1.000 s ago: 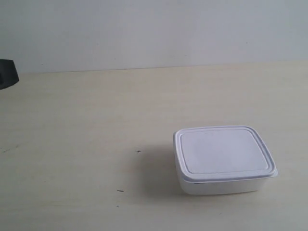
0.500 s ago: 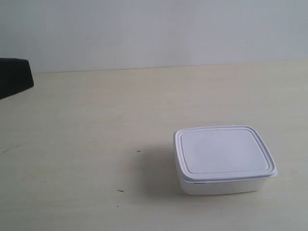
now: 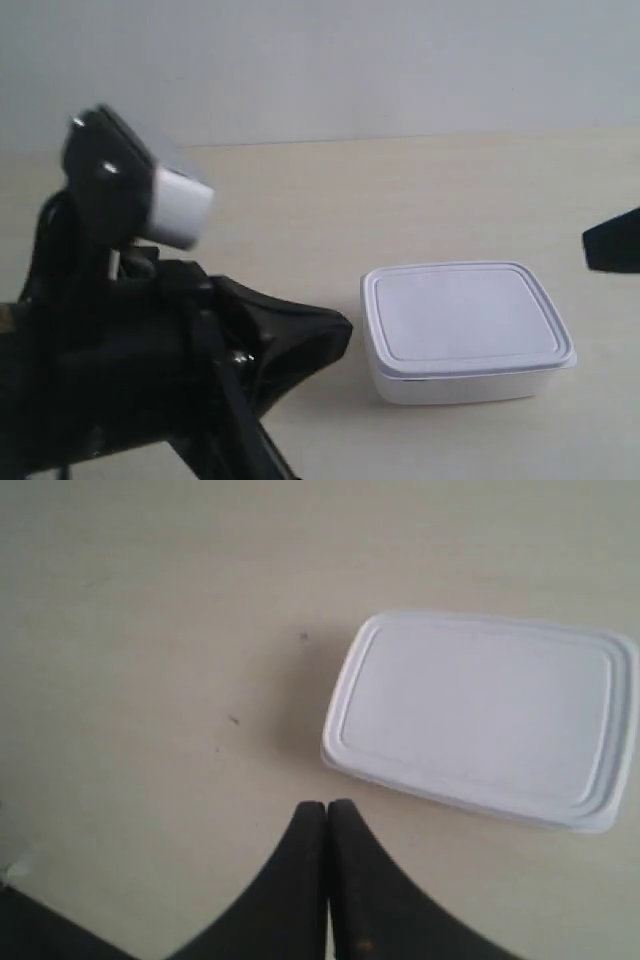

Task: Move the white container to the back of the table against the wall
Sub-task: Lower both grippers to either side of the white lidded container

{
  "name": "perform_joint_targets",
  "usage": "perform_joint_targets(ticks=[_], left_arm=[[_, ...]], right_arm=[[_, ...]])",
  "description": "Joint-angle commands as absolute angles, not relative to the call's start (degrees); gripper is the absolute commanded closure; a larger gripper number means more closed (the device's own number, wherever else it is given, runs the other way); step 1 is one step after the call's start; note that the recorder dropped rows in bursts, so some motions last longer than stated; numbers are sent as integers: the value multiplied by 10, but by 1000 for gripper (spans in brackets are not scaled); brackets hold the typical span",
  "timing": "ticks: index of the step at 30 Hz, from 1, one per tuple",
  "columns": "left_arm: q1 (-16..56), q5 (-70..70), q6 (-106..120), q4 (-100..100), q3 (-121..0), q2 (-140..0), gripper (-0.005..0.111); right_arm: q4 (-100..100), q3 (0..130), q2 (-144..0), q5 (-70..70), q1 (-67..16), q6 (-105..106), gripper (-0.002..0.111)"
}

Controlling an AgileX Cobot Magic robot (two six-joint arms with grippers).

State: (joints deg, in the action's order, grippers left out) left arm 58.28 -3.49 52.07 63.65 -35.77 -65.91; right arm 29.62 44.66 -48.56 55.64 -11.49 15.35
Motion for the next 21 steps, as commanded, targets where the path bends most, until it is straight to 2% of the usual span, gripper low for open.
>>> perform_joint_targets(ticks=[1, 5, 8, 13, 21], left_arm=[[596, -72, 487, 655, -360, -735, 107], [596, -59, 463, 655, -374, -785, 107], [602, -48, 459, 655, -393, -822, 107], [633, -48, 448, 655, -423, -878, 107], [638, -80, 411, 655, -462, -964, 107]], right_arm=[[255, 384, -514, 523, -185, 140, 108], [185, 332, -525, 467, -261, 28, 108], [152, 301, -536, 440, -287, -36, 108], [143, 261, -570, 397, -303, -80, 108], [102, 238, -649, 330, -303, -160, 108]])
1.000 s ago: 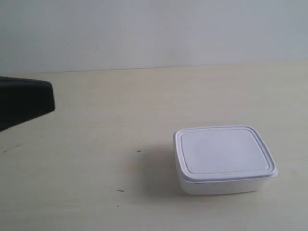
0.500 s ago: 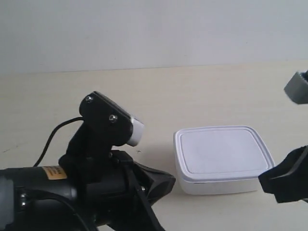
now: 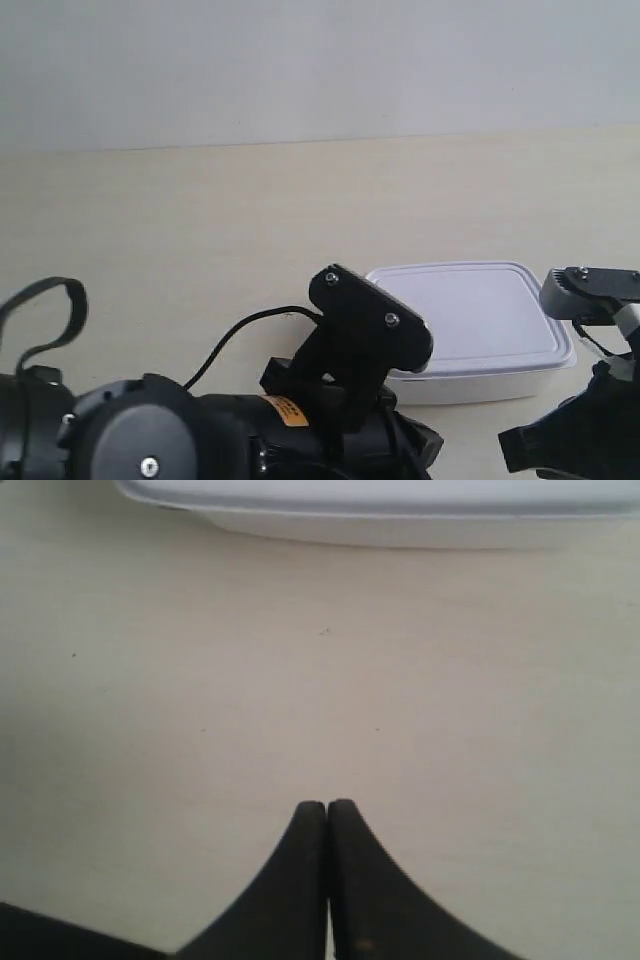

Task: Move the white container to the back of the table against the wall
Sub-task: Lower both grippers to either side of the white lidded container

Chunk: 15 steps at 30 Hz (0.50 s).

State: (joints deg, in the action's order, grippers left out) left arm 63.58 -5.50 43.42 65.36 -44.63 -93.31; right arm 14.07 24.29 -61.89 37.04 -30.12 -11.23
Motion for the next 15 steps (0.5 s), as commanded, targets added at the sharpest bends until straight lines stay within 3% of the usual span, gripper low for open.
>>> perform_joint_targets(ticks=[1, 15], left_arm=[[638, -81, 404, 655, -465, -972, 107], [598, -71, 386, 655, -503, -1044, 107]], right_arm=[[86, 238, -660, 323, -303, -173, 108], [-96, 238, -714, 286, -303, -345, 108]])
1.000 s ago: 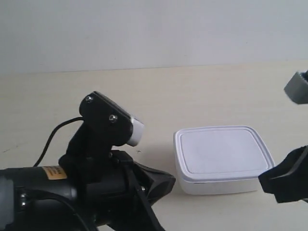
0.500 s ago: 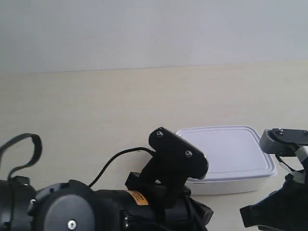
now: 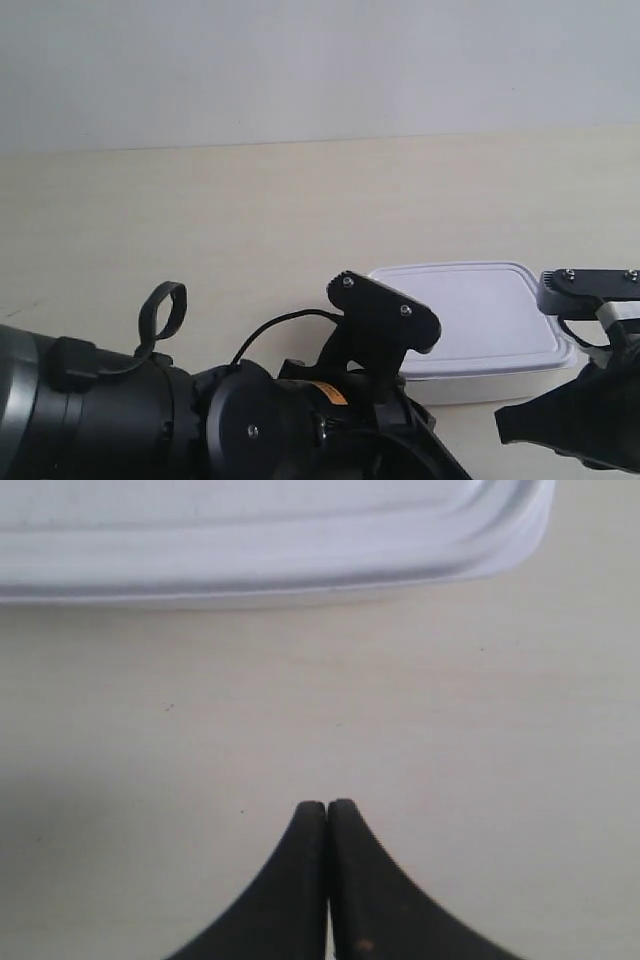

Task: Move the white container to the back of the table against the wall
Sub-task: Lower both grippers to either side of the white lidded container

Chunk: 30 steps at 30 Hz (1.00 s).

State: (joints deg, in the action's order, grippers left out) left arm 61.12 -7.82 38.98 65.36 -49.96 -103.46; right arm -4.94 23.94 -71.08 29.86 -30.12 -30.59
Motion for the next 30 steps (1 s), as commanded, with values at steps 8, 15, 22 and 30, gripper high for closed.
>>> perform_joint_targets(ticks=[8, 15, 22, 30], left_arm=[[594, -46, 386, 653, -524, -1065, 107], [591, -42, 385, 658, -560, -1110, 107], [554, -52, 385, 665, -560, -1119, 107], [537, -58, 385, 665, -560, -1136, 107]], right_arm=[[-109, 241, -721, 265, -302, -352, 108], [-123, 244, -785, 210, -292, -353, 108], [-128, 244, -816, 152, -238, -340, 108], [-130, 278, -848, 148, -238, -339, 108]])
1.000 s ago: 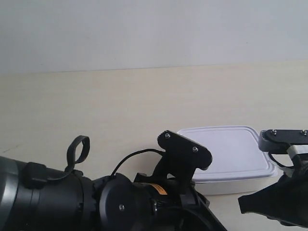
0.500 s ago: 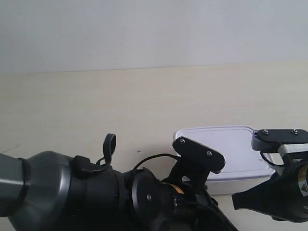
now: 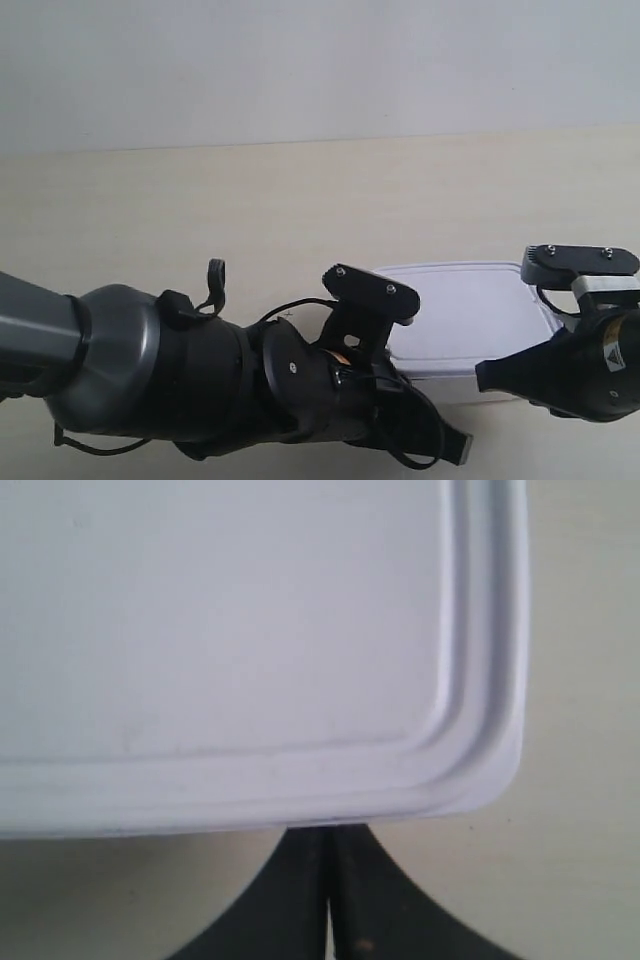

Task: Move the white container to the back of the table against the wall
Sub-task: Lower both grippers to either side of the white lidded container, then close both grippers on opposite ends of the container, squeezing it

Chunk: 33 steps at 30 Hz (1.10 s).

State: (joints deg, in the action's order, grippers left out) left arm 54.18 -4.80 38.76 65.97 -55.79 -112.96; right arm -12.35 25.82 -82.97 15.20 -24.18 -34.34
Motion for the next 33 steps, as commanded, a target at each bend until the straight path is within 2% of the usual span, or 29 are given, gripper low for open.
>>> perform_joint_targets(ticks=[1, 23, 33], left_arm=[[537, -61, 385, 665, -560, -1136, 107], [459, -46, 388, 649, -595, -1143, 107], [455, -51, 401, 646, -630, -1183, 107]], right_arm=[[-130, 282, -853, 148, -238, -339, 108], [-145, 372, -946, 147, -238, -334, 108], [-150, 416, -992, 135, -238, -329, 108]])
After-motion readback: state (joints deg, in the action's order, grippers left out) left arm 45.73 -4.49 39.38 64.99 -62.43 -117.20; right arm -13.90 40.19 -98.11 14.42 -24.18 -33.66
